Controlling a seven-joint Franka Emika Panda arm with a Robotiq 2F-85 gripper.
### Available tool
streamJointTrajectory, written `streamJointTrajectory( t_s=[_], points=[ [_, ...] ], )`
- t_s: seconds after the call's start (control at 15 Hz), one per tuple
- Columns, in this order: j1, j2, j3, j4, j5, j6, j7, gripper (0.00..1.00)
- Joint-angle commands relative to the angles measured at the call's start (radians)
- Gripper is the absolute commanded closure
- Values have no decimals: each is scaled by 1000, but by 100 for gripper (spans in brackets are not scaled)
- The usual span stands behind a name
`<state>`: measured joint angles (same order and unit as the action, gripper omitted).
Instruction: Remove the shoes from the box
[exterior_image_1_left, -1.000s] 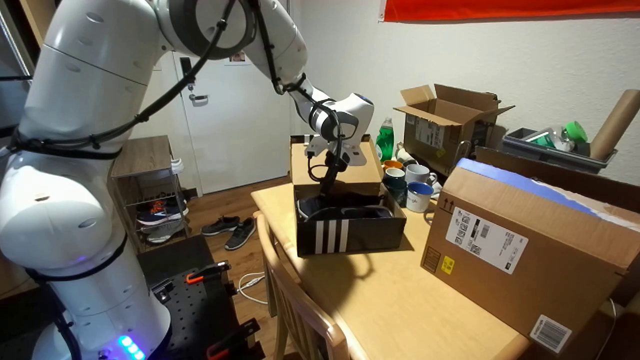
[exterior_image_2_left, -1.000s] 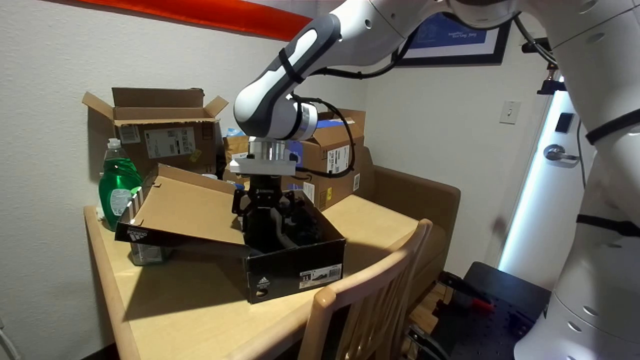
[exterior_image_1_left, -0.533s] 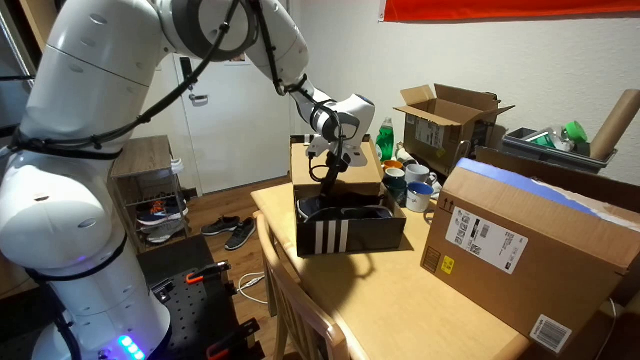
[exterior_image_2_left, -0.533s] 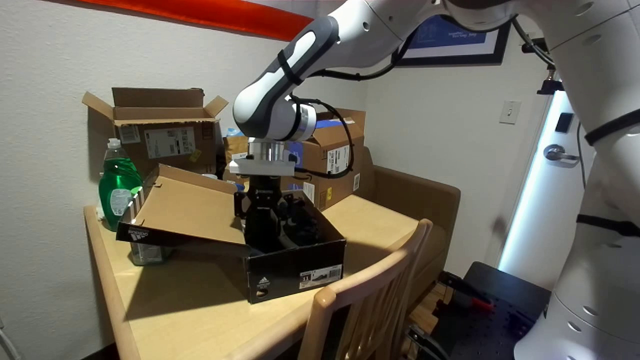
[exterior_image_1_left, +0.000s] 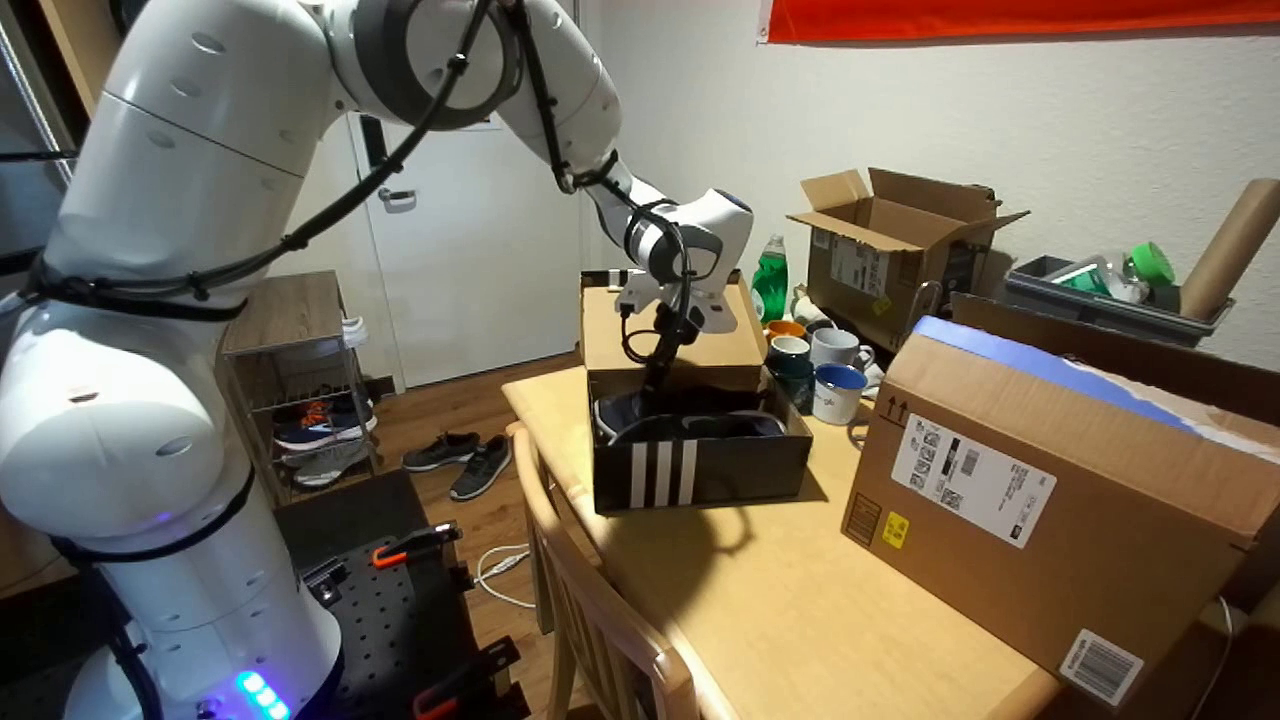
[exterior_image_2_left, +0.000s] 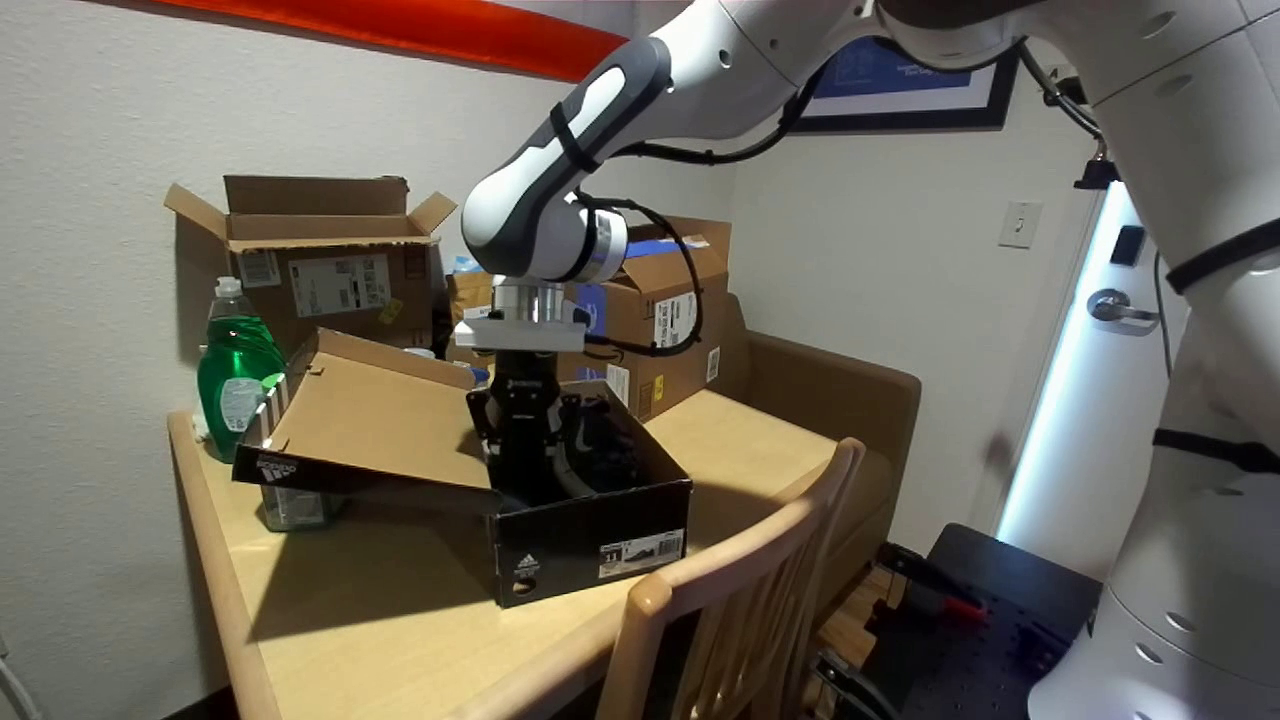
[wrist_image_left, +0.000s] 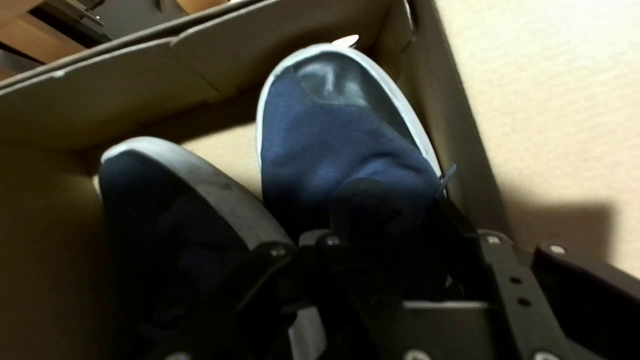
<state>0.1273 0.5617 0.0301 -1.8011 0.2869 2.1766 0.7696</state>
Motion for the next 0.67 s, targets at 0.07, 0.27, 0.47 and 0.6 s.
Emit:
streamJointTrajectory(
  t_s=[0.07, 0.27, 0.47, 0.6],
  points=[
    [-3, 29, -4, 58, -1, -52, -10, 43],
    [-6, 49, 0, 83, 3, -53, -20, 51],
    [-4, 79, 0, 126, 0, -72, -20, 82],
    [-4, 94, 0, 152, -1, -87, -22, 96]
  ],
)
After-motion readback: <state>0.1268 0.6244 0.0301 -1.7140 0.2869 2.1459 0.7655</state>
